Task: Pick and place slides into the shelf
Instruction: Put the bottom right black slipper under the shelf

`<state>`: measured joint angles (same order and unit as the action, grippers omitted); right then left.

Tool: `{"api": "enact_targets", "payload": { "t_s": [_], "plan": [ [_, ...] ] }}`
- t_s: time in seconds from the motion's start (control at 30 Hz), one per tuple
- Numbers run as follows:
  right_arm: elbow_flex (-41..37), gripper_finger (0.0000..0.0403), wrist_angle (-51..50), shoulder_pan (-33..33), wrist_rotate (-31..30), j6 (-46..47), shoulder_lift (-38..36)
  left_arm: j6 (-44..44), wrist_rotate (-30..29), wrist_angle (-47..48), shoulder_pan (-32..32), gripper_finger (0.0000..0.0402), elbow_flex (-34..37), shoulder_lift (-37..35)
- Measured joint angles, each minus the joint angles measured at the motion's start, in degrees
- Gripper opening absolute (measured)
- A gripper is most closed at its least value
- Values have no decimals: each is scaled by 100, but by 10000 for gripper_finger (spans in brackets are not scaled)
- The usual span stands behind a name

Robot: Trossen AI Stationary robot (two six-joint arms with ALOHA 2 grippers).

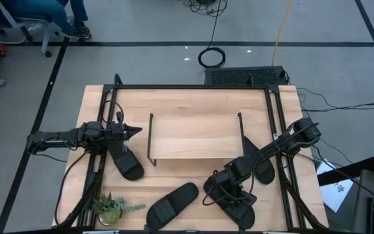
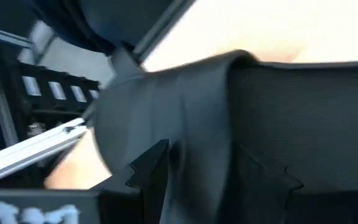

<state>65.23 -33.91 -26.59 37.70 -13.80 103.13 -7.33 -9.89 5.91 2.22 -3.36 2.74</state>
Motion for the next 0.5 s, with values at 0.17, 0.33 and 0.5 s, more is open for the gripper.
{"api": "enact_targets", "payload": {
  "t_s": [0.17, 0.33, 0.5],
  "plan": [
    [-11, 164, 28, -76, 249, 148, -15, 6, -5, 0, 1, 1, 0, 0],
    [-15, 164, 25, -168, 253, 137, -15, 11, -8, 0, 1, 1, 0, 0],
    [-159, 164, 362, -213, 249, 121, -23, 11, -11, 0, 1, 1, 2, 0]
  ]
}}
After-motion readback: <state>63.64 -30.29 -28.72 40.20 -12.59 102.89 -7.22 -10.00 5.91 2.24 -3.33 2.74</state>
